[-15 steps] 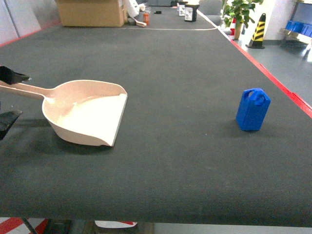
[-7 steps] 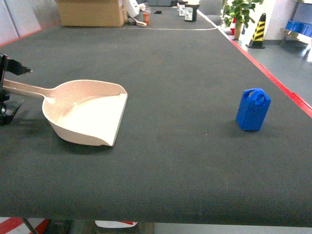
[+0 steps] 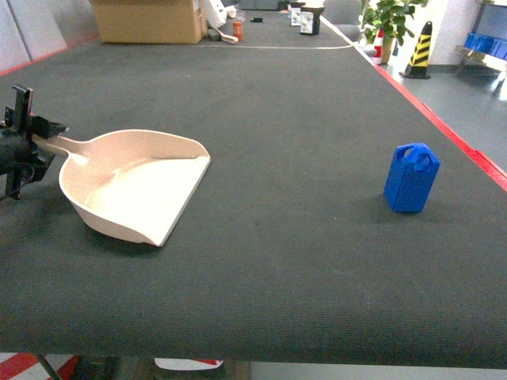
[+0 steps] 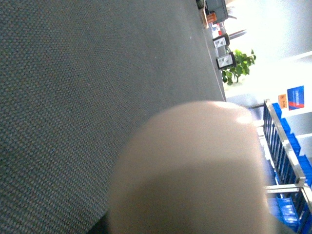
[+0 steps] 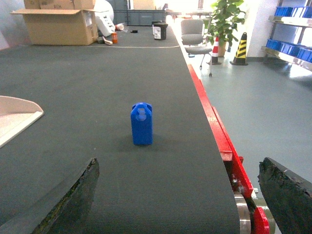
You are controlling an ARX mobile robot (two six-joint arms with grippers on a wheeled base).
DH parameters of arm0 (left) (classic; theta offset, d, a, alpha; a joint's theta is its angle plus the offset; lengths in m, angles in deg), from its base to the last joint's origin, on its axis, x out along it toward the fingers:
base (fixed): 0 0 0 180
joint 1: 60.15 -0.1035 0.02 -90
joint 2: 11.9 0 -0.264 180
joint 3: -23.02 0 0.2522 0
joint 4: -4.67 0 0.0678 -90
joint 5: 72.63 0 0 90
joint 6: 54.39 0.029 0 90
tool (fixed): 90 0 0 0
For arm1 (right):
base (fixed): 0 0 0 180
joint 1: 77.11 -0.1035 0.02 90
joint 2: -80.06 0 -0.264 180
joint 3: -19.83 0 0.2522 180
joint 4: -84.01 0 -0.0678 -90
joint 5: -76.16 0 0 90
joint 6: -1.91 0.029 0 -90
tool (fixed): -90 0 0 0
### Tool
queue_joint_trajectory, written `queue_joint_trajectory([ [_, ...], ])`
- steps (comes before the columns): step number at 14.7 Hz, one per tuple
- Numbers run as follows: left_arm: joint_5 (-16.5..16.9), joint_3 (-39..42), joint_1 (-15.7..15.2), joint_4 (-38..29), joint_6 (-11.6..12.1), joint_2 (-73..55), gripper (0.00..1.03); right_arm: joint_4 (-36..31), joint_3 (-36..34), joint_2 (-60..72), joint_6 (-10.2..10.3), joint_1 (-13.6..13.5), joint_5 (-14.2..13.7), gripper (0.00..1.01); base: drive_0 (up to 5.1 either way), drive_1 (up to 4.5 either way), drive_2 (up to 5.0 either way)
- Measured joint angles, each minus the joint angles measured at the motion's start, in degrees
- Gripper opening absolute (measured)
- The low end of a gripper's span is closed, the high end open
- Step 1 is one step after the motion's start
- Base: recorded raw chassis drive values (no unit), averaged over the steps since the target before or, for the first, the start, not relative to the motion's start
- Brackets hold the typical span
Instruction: Place part in tray to right shelf
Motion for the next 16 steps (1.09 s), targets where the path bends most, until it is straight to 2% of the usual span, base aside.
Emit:
queue_joint_trajectory([
  [1,0.33,0.9,0.07,-1.84,-2.27,0.15,0.2,0.0,0.0,0.0,0.0,0.0,0.0,0.98,0.0,0.0,0.0],
  [2,0.55,2.49,0.2,-3.06,-4.92,1.68,0.16,0.02,0.0,0.0,0.0,0.0,0.0,0.98,0.0,0.0,0.0],
  [4,0.26,7.32,0.44,-7.3,-5.38,4.7,0.15,0.02,0.0,0.0,0.0,0.0,0.0,0.98,0.0,0.0,0.0],
  [6,1.22,13.81,1.31,-13.75,-7.19,9.75,0.15,0.02,0.0,0.0,0.0,0.0,0.0,0.98,0.0,0.0,0.0],
  [8,1.18,20.26,4.26,-16.94,-8.46,18.27,0.15,-0.02,0.0,0.0,0.0,0.0,0.0,0.98,0.0,0.0,0.0],
  [10,1.03,26.93,8.96,-21.14,-9.68,25.14,0.14,0.0,0.0,0.0,0.0,0.0,0.0,0.98,0.0,0.0,0.0],
  [13,-0.13,31.52,11.15,-22.88,-10.23,27.21,0.14,0.0,0.0,0.0,0.0,0.0,0.0,0.98,0.0,0.0,0.0],
  [14,-2.47,34.73,11.8,-22.91,-10.12,28.74,0.14,0.02,0.0,0.0,0.0,0.0,0.0,0.98,0.0,0.0,0.0],
  [16,-3.58,38.93,13.62,-23.96,-8.94,30.91,0.14,0.0,0.0,0.0,0.0,0.0,0.0,0.98,0.0,0.0,0.0],
])
